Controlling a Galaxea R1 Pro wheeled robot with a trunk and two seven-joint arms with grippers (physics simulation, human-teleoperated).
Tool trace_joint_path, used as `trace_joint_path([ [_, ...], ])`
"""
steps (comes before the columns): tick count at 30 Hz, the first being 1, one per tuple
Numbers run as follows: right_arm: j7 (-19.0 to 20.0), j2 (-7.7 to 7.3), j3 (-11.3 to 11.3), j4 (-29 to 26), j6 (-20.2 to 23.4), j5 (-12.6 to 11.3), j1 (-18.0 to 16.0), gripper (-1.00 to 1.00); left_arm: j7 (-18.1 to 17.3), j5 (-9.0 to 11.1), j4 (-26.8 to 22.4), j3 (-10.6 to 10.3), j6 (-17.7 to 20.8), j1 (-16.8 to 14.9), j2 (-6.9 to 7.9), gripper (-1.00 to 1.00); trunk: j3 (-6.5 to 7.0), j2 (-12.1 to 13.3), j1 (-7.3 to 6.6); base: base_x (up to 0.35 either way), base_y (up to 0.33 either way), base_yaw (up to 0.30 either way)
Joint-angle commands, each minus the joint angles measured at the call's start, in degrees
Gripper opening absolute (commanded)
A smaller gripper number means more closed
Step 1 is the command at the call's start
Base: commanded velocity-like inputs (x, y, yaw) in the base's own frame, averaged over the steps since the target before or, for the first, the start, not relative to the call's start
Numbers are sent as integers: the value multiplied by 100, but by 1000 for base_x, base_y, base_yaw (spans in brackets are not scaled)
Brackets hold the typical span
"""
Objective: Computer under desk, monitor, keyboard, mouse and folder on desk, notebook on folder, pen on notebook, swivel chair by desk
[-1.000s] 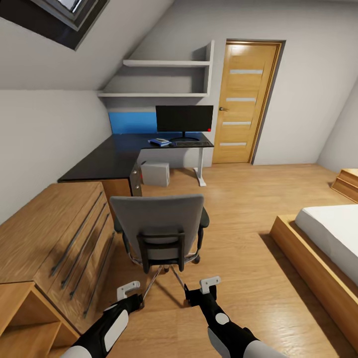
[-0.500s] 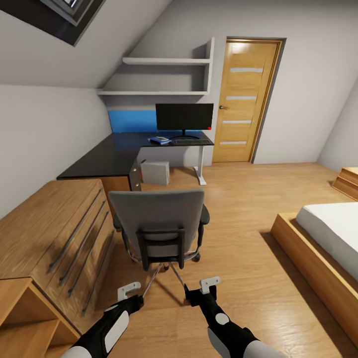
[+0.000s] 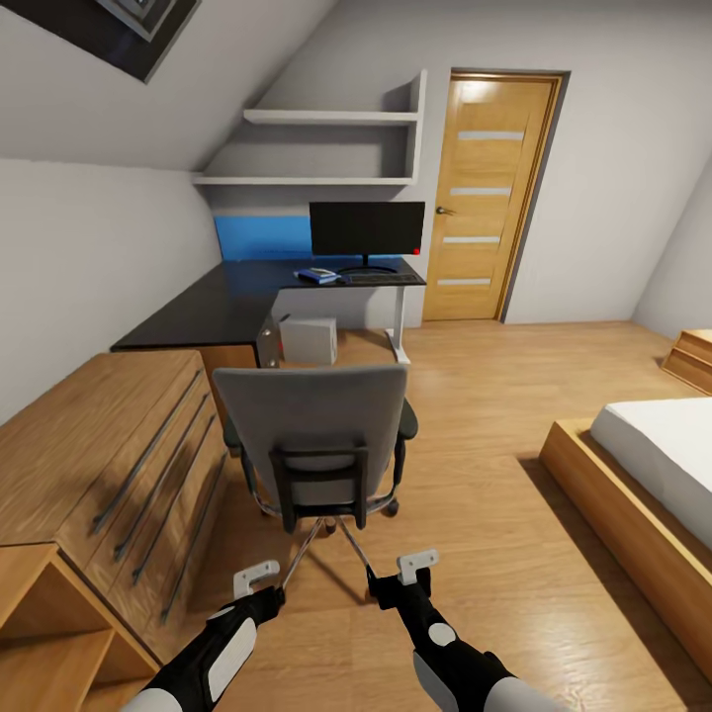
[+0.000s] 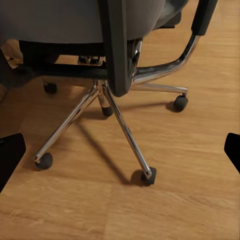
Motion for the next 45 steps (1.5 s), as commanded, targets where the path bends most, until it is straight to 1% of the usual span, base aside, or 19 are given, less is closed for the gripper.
trace_joint_path([
  [1,-41,-1,49,4,-18,-27,-6,100,51,47,-11,-42,18,-3,6,100,-24,-44,22,0,0,0],
  [23,-41,-1,48,4,-27,-23,-6,100,54,47,-24,-38,-15,-3,-1,100,-419,-927,505,0,0,0],
  [25,-41,-1,48,4,-27,-23,-6,100,58,47,-28,-39,-96,-3,-2,100,-455,-1007,549,0,0,0],
  [29,-41,1,48,-9,-27,-29,-6,100,59,47,-38,-47,-532,-3,-8,100,-526,-1167,637,0,0,0],
  [34,-41,5,48,-80,-25,-31,-6,100,54,47,-50,-84,-688,-3,-6,100,-616,-1368,747,0,0,0],
  [36,-41,6,48,-107,-21,-31,-6,100,53,47,-66,-91,-675,-3,-5,100,-652,-1448,791,0,0,0],
  [38,-41,13,45,-133,1,-31,-6,100,62,45,-163,-97,-524,-4,-10,100,-688,-1528,835,0,0,0],
  [39,-42,22,43,-144,21,-31,-6,100,81,40,-303,-99,-315,-7,-23,100,-706,-1568,857,0,0,0],
  [40,-50,30,40,-151,44,-31,-11,100,101,36,-498,-101,-27,-8,-32,100,-724,-1608,879,0,0,0],
  [41,-55,32,39,-155,63,-31,-13,100,121,35,-611,-100,138,-11,-33,100,-742,-1649,901,0,0,0],
  [42,-64,39,36,-165,132,-31,-27,100,202,36,-846,-95,477,-18,-33,100,-760,-1689,923,0,0,0],
  [43,-76,42,33,-232,405,-31,-131,100,496,47,-1201,-81,1015,-126,-31,100,-778,-1729,945,0,0,0],
  [44,-79,38,28,-277,577,-33,-221,100,631,61,-1294,-77,1165,-223,-33,100,-796,-1769,967,0,0,0],
  [45,-80,35,25,-296,657,-34,-268,100,682,69,-1328,-75,1221,-274,-34,100,-814,-1809,988,0,0,0],
])
